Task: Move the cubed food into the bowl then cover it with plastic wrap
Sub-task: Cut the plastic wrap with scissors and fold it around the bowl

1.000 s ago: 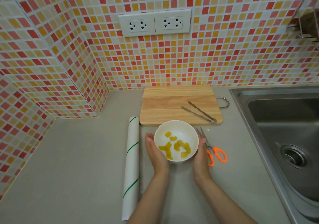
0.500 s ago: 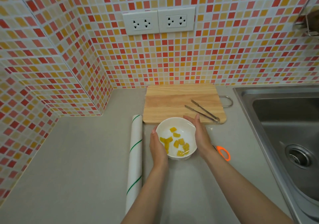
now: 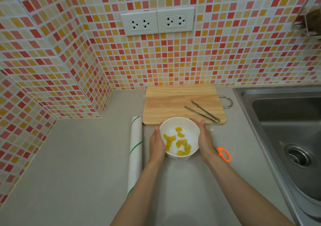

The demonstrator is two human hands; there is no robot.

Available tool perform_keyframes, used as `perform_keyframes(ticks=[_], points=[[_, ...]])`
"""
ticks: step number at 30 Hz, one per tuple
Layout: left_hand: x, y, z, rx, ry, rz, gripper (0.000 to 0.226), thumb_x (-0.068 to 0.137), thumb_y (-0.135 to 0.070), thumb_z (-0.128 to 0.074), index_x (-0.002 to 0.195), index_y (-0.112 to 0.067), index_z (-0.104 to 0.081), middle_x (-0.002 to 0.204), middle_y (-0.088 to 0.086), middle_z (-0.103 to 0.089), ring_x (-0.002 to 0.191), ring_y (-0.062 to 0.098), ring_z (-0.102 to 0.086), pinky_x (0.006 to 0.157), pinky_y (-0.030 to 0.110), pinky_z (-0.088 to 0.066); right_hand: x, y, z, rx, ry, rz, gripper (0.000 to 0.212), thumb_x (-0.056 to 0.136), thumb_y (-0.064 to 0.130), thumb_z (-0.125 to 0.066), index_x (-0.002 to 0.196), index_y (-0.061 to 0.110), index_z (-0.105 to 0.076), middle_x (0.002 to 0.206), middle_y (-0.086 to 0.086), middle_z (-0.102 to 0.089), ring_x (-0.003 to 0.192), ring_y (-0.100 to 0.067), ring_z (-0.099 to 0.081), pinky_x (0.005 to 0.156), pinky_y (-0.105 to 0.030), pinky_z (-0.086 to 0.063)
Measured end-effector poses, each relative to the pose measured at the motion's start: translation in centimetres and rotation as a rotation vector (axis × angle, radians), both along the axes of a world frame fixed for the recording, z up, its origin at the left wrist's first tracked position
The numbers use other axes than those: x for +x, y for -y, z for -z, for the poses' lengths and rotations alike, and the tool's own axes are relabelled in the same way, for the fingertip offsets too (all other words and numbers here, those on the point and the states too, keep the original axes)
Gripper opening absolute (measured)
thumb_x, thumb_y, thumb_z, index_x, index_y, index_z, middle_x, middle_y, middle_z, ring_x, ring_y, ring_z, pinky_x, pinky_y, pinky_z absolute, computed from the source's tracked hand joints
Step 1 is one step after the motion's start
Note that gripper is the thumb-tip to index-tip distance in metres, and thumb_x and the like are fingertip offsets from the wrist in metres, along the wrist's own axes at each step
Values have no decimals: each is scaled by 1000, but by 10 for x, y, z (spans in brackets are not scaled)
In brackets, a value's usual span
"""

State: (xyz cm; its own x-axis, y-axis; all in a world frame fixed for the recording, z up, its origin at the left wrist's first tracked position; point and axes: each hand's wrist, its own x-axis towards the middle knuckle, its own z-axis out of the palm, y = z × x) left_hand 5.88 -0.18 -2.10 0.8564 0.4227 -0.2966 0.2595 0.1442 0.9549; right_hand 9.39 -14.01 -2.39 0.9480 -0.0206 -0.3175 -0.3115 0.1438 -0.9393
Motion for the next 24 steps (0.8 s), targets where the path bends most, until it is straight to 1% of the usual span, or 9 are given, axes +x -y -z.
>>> perform_keyframes(ticks=[2, 4, 7, 8, 10, 13, 15, 20, 24], points=[[2, -5, 0, 65, -12, 54, 46, 101, -39, -24, 130, -22, -56, 125, 2, -62, 108, 12, -57, 84, 21, -45, 2, 2, 0, -50, 15, -19, 52, 97, 49, -23, 129, 22, -53, 134, -3, -57, 119, -18, -54, 107, -39, -41], [3, -10, -1, 82, -14, 82, 46, 100, -41, -26, 135, -22, -51, 133, -1, -57, 117, 12, -53, 97, 25, -41, 2, 2, -2, -87, 61, -12, 52, 97, 47, -25, 137, 20, -44, 141, 0, -49, 126, -13, -47, 110, -35, -35], [5, -9, -4, 31, -9, 89, 45, 99, -42, -31, 133, -23, -53, 134, -1, -58, 120, 14, -54, 105, 32, -41, 1, 0, -3, -79, 113, -25, 49, 98, 43, -26, 140, 22, -40, 146, 2, -44, 132, -12, -41, 113, -34, -30], [5, -6, -4, 8, -8, 78, 42, 99, -41, -32, 130, -24, -55, 130, -1, -60, 118, 16, -56, 103, 33, -44, 0, -2, -3, -79, 114, -28, 47, 98, 43, -26, 138, 23, -43, 145, 2, -45, 131, -13, -42, 113, -35, -32], [3, 0, -5, -33, 20, 27, 36, 100, -37, -31, 119, -30, -60, 119, -4, -62, 107, 13, -59, 87, 25, -49, -2, -4, -1, -75, 107, -15, 45, 98, 43, -26, 132, 26, -51, 139, 2, -51, 127, -15, -47, 111, -39, -35], [2, 5, -3, -74, 53, -37, 36, 101, -31, -28, 109, -28, -63, 110, -1, -65, 98, 11, -61, 71, 17, -48, -2, -6, -2, -19, 89, 17, 42, 99, 41, -26, 119, 28, -60, 130, -3, -58, 120, -21, -53, 107, -42, -40], [2, 5, -2, -72, 75, -40, 37, 102, -28, -27, 111, -25, -62, 113, 2, -65, 100, 13, -61, 74, 18, -48, -3, -7, -3, -2, 81, 27, 42, 99, 41, -25, 114, 29, -62, 126, -5, -61, 116, -22, -56, 104, -41, -43], [3, 3, 0, -18, 80, -10, 41, 102, -27, -26, 132, -18, -53, 134, 5, -56, 122, 20, -52, 103, 33, -42, -4, -8, -5, 0, 81, 31, 41, 99, 41, -24, 105, 34, -63, 122, -5, -63, 111, -22, -58, 90, -33, -47], [2, 0, -1, 74, 92, 41, 42, 102, -27, -26, 138, -18, -46, 140, 5, -51, 123, 15, -49, 97, 23, -39, -4, -7, -6, -26, 95, 5, 42, 100, 40, -23, 99, 37, -65, 118, -4, -64, 107, -21, -60, 83, -30, -47]])
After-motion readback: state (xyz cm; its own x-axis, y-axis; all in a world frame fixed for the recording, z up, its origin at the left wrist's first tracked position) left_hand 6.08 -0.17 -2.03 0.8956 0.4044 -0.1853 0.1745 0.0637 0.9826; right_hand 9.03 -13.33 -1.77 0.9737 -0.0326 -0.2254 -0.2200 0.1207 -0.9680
